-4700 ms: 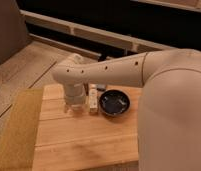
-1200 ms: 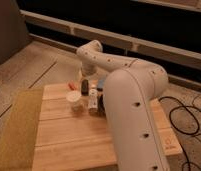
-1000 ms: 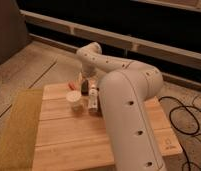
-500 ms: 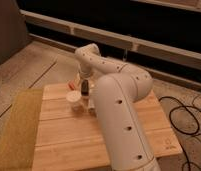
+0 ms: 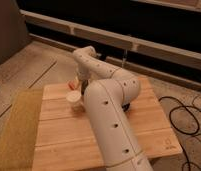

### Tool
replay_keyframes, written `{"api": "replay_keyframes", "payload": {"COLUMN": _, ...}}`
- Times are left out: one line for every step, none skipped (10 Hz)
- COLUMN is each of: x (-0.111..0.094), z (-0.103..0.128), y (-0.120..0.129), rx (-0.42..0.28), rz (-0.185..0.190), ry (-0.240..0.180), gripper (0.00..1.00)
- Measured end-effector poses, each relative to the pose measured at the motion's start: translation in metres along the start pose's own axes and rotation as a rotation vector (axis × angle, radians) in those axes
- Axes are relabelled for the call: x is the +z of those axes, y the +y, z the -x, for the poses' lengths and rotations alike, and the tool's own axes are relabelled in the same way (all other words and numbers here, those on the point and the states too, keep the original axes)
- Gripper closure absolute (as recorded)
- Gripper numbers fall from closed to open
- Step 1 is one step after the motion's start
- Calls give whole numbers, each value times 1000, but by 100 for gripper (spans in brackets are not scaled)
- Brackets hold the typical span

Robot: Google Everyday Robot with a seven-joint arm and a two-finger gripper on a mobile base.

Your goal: Place the eraser on the white sponge

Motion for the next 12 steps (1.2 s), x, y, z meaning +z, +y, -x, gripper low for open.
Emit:
{"api": "replay_keyframes", "payload": {"x": 3, "z": 1, "y": 1, "rx": 3, "rz": 7, "ry": 8, "gripper": 35}}
{"api": "replay_keyframes", "payload": {"x": 9, "z": 4, "y": 1, "rx": 12, "rz": 17, "ry": 17, "gripper": 35}}
{"api": "replay_keyframes", "payload": {"x": 12, "z": 4, "y": 0, "rx": 18, "rz": 21, "ry": 23, "gripper": 35}}
{"api": "replay_keyframes", "payload": {"x": 14, "z": 4, "y": -3, "rx": 26, "rz": 21, "ry": 31, "gripper": 35}}
{"api": "replay_keyframes", "payload": {"x": 15, "z": 4, "y": -7, "rx": 34, "rz": 20, "ry": 36, "gripper": 35}}
{"api": "replay_keyframes", "payload": {"x": 17, "z": 4, "y": -11, "rx": 43, "rz": 18, "ry": 42, "gripper": 35}}
{"api": "replay_keyframes", "payload": {"x": 18, "z": 3, "y": -14, "rx": 49, "rz": 17, "ry": 45, "gripper": 35}}
{"api": "replay_keyframes", "payload": {"x": 20, "z": 2, "y": -17, "rx": 57, "rz": 16, "ry": 56, "gripper": 35}}
{"api": "replay_keyframes", "payload": {"x": 22, "z": 0, "y": -18, "rx": 61, "rz": 16, "ry": 65, "gripper": 35}}
{"api": "replay_keyframes", "payload": {"x": 24, "z": -1, "y": -19, "rx": 64, "rz": 17, "ry": 72, "gripper": 35}}
{"api": "replay_keyframes", "payload": {"x": 26, "z": -2, "y": -20, "rx": 68, "rz": 19, "ry": 79, "gripper": 35}}
{"api": "replay_keyframes", "payload": {"x": 27, "z": -3, "y": -20, "rx": 71, "rz": 21, "ry": 84, "gripper": 35}}
